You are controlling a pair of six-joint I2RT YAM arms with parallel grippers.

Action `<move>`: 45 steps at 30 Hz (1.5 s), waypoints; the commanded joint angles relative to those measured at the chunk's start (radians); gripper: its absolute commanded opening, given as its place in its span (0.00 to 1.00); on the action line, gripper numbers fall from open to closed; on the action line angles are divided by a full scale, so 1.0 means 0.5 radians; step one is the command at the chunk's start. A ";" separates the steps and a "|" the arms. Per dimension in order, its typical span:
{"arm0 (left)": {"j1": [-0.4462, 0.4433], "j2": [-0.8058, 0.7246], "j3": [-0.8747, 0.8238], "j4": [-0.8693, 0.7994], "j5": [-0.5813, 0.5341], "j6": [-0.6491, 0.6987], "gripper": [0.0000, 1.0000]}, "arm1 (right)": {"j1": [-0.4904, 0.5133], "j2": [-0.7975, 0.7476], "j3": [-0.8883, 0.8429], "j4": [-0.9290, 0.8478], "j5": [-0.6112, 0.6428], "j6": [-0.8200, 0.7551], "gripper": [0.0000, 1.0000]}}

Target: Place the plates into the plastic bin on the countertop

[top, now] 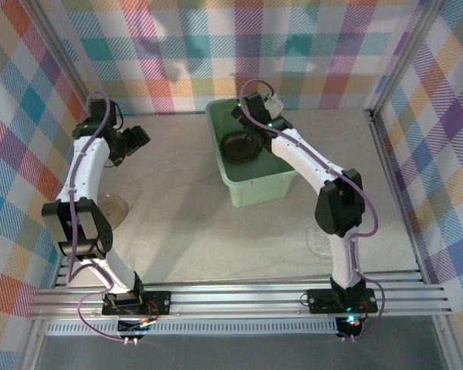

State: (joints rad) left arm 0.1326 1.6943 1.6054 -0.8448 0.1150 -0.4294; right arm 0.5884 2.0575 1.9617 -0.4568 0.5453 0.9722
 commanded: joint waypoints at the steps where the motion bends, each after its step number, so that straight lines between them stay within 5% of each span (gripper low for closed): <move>1: 0.075 -0.055 -0.084 -0.138 -0.121 -0.111 0.83 | 0.004 -0.101 0.107 0.132 -0.026 -0.439 0.98; 11: 0.227 0.002 -0.226 -0.171 -0.105 -0.144 0.84 | -0.019 0.003 0.462 -0.210 -0.314 -0.854 0.93; 21: 0.294 0.199 -0.161 -0.367 -0.210 -0.118 0.82 | -0.097 0.057 0.401 -0.006 -0.713 -1.256 0.93; 27: 0.294 0.422 -0.180 -0.401 -0.278 -0.136 0.79 | -0.145 0.057 0.342 0.061 -0.952 -1.286 0.93; 45: 0.302 0.709 -0.231 -0.258 -0.287 -0.079 0.68 | -0.253 0.143 0.406 -0.041 -1.072 -1.234 0.92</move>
State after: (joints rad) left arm 0.2672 2.0464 1.5002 -0.9802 -0.0204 -0.4816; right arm 0.4606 2.1181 2.1361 -0.4747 0.0296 0.3573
